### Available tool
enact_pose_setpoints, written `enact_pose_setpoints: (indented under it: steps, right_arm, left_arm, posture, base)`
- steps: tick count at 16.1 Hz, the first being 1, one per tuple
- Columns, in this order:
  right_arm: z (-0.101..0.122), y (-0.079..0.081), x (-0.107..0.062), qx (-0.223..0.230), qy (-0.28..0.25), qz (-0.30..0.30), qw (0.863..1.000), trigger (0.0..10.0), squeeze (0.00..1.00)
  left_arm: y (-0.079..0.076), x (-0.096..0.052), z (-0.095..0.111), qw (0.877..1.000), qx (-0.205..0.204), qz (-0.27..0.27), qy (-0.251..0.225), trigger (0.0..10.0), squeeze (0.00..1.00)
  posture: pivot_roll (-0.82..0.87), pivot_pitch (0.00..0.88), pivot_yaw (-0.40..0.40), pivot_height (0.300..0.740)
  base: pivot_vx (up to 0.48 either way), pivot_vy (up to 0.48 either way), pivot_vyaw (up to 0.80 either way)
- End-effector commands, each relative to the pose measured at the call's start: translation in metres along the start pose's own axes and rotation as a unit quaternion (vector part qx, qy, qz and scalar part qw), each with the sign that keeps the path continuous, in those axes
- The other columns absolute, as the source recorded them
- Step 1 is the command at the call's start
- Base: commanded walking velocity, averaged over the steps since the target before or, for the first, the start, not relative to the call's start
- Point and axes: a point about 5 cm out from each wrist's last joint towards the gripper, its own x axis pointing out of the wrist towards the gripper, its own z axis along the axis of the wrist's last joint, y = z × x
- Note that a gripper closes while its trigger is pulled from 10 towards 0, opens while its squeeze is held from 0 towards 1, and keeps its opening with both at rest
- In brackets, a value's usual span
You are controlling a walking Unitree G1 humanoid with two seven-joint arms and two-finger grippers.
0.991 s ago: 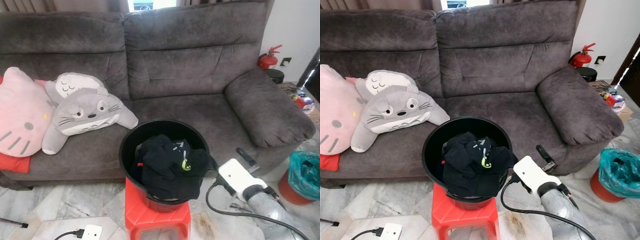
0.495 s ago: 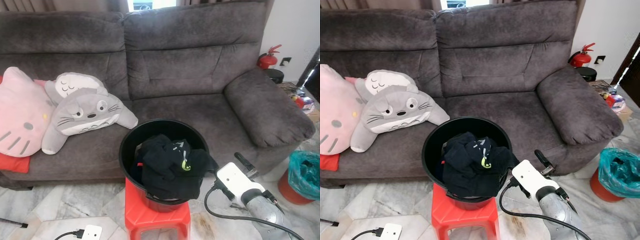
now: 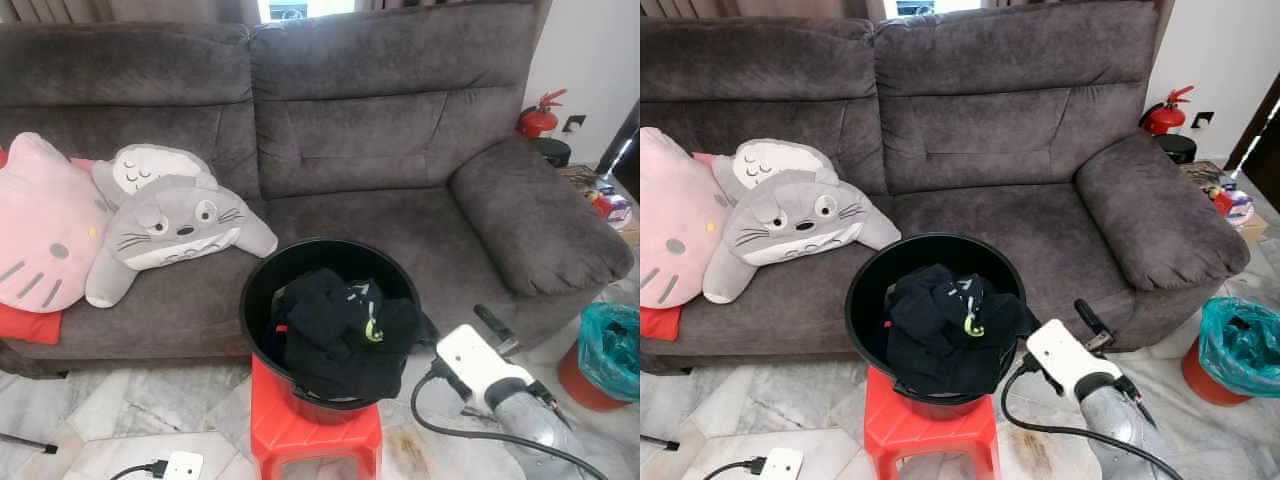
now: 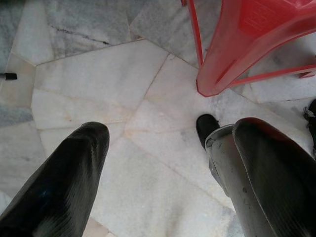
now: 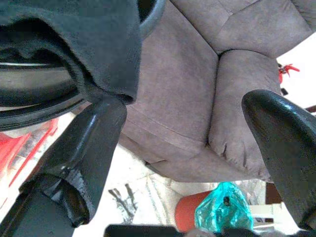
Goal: Hang hanger
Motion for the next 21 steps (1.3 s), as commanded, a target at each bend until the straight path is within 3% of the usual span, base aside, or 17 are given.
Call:
enact_pose_setpoints:
  steps: [1, 9, 15, 18, 21]
  right_arm:
    - [0.003, -0.007, 0.001, 0.000, -0.005, -0.018, 1.000, 10.0, 0.00]
    - [0.008, -0.011, 0.002, 0.000, -0.022, -0.036, 0.999, 10.0, 0.00]
    - [0.026, -0.007, 0.002, 0.011, -0.086, -0.026, 0.996, 10.0, 0.00]
    - [0.031, -0.013, -0.006, 0.018, -0.109, -0.064, 0.992, 10.0, 0.00]
    - [0.020, -0.016, -0.027, 0.028, -0.084, -0.138, 0.986, 10.0, 0.00]
  left_arm:
    - [0.004, -0.001, -0.006, 1.000, 0.003, 0.004, 0.012, 10.0, 0.00]
    - [0.002, -0.001, -0.006, 1.000, 0.005, 0.002, 0.014, 10.0, 0.00]
    - [0.003, -0.001, -0.006, 1.000, 0.006, 0.004, 0.012, 10.0, 0.00]
    - [0.003, -0.002, -0.006, 1.000, 0.006, 0.003, 0.012, 10.0, 0.00]
    - [0.002, -0.002, -0.007, 1.000, 0.007, 0.003, 0.013, 10.0, 0.00]
  posture:
    - [-0.22, 0.000, 0.031, 0.740]
    - [-0.22, 0.000, 0.032, 0.740]
    - [-0.22, 0.000, 0.030, 0.740]
    - [-0.22, 0.000, 0.030, 0.740]
    - [-0.22, 0.000, 0.030, 0.740]
  base:
    - [0.000, 0.000, 0.00]
    - [0.000, 0.000, 0.00]
    - [0.000, 0.000, 0.00]
    - [0.000, 0.000, 0.00]
    - [0.000, 0.000, 0.00]
